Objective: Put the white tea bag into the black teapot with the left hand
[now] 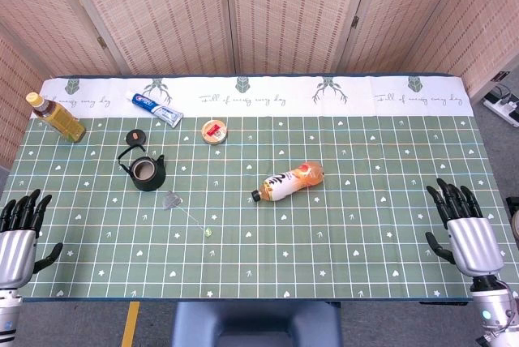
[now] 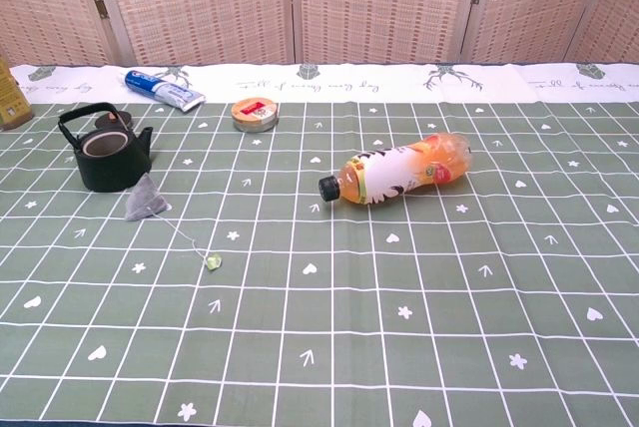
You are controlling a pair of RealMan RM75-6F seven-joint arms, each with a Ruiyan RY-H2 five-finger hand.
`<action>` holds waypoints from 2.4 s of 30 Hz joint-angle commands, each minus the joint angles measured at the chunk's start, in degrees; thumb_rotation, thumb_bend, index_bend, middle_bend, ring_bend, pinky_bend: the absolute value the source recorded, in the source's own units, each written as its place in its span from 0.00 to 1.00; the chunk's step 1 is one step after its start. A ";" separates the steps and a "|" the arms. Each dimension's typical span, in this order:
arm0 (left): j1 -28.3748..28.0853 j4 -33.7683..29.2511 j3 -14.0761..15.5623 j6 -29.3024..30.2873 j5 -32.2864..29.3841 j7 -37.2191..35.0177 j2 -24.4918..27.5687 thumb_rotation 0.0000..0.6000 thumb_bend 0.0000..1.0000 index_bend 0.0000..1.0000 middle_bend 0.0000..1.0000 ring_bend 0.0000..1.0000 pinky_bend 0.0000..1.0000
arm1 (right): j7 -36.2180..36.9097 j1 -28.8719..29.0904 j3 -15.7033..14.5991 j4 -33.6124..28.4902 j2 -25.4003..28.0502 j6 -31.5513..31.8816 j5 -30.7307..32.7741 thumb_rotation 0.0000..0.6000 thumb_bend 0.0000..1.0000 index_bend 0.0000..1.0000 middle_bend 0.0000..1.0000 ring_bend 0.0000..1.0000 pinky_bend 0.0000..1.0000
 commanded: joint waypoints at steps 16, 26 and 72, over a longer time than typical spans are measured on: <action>-8.23 9.34 2.41 -3.93 14.02 -8.82 -5.24 1.00 0.32 0.18 0.84 0.78 0.84 | -0.12 -1.49 0.03 -0.77 0.30 3.30 -0.76 1.00 0.37 0.00 0.00 0.00 0.00; -17.97 15.32 1.97 -13.39 16.90 -11.25 -11.35 1.00 0.32 0.37 1.00 1.00 1.00 | 1.57 -4.46 -2.36 0.55 0.37 10.51 -8.00 1.00 0.36 0.00 0.00 0.01 0.00; -32.47 45.54 9.17 -17.64 19.42 -26.82 -35.42 1.00 0.39 0.48 1.00 1.00 1.00 | 10.08 -8.33 -3.45 4.92 1.12 18.83 -14.62 1.00 0.37 0.00 0.00 0.01 0.00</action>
